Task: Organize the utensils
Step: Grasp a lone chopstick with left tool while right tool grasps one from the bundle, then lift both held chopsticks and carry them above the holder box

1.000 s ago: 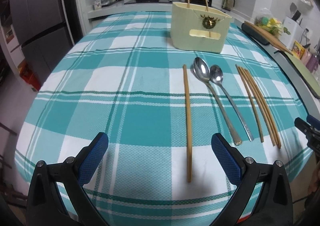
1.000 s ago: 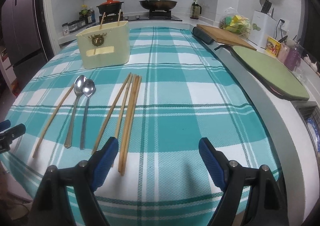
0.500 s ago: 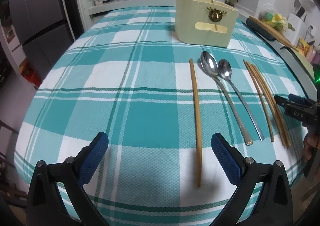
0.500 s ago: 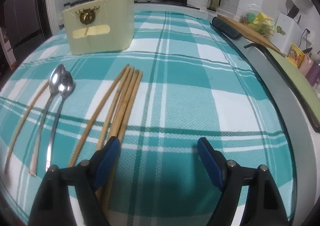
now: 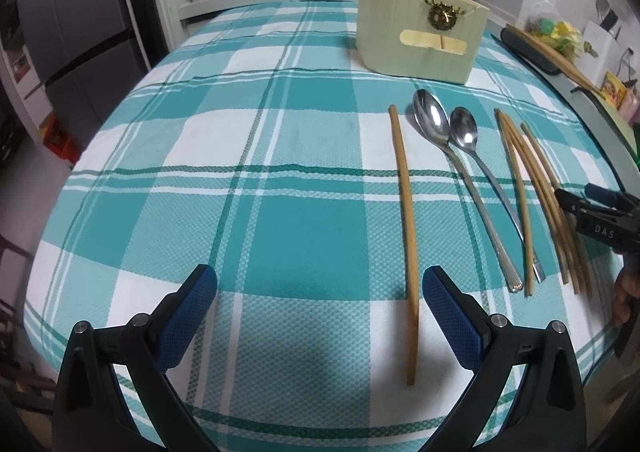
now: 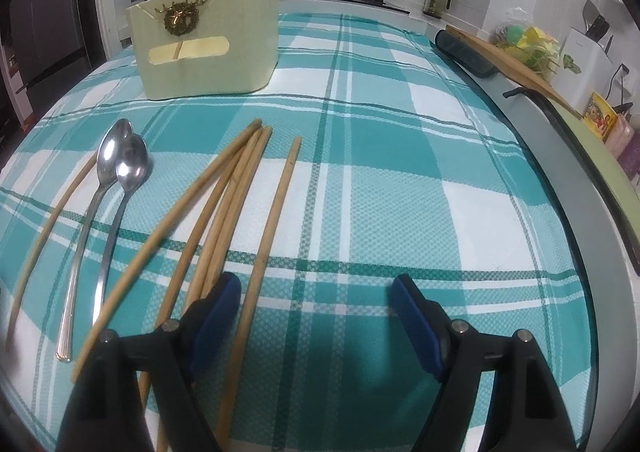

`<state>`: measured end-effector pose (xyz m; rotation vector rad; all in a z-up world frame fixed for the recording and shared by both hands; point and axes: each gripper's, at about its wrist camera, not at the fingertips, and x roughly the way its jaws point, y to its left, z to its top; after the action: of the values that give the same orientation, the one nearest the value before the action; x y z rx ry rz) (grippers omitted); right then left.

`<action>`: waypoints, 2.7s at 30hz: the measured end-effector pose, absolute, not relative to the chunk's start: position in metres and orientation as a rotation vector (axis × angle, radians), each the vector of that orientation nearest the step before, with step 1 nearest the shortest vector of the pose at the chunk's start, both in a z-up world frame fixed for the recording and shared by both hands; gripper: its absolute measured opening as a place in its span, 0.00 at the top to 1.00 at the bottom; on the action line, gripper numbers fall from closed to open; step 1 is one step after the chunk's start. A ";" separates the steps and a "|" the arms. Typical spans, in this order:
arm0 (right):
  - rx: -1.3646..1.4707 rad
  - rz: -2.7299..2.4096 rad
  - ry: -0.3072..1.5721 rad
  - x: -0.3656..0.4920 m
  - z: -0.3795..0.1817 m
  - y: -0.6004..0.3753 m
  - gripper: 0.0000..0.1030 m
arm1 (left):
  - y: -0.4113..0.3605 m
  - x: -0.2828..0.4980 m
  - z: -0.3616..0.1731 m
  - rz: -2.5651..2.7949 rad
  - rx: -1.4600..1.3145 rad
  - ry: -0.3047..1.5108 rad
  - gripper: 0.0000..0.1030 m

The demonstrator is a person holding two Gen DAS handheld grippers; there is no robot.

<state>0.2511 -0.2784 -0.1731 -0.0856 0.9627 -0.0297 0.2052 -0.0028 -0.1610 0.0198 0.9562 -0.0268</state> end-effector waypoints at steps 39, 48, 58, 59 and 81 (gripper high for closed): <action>-0.119 0.128 1.098 0.293 -0.172 -0.289 0.39 | -0.039 0.334 -0.184 -0.260 0.147 1.061 0.08; -0.114 0.178 1.113 0.358 -0.170 -0.270 0.90 | -0.054 0.363 -0.176 -0.296 0.172 1.066 0.71; 0.133 0.213 1.057 0.371 -0.143 -0.291 0.94 | -0.032 0.360 -0.138 -0.307 0.055 0.977 0.96; 0.142 0.221 1.039 0.369 -0.135 -0.291 0.94 | -0.027 0.357 -0.126 -0.306 0.040 0.950 0.96; 0.079 0.296 0.534 0.242 0.047 -0.271 0.94 | 0.027 0.261 0.030 -0.404 -0.143 0.569 0.96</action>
<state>0.2418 -0.2706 0.0465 0.0795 0.5336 0.2959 0.2606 0.0270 0.0303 -0.1428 0.5689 -0.4038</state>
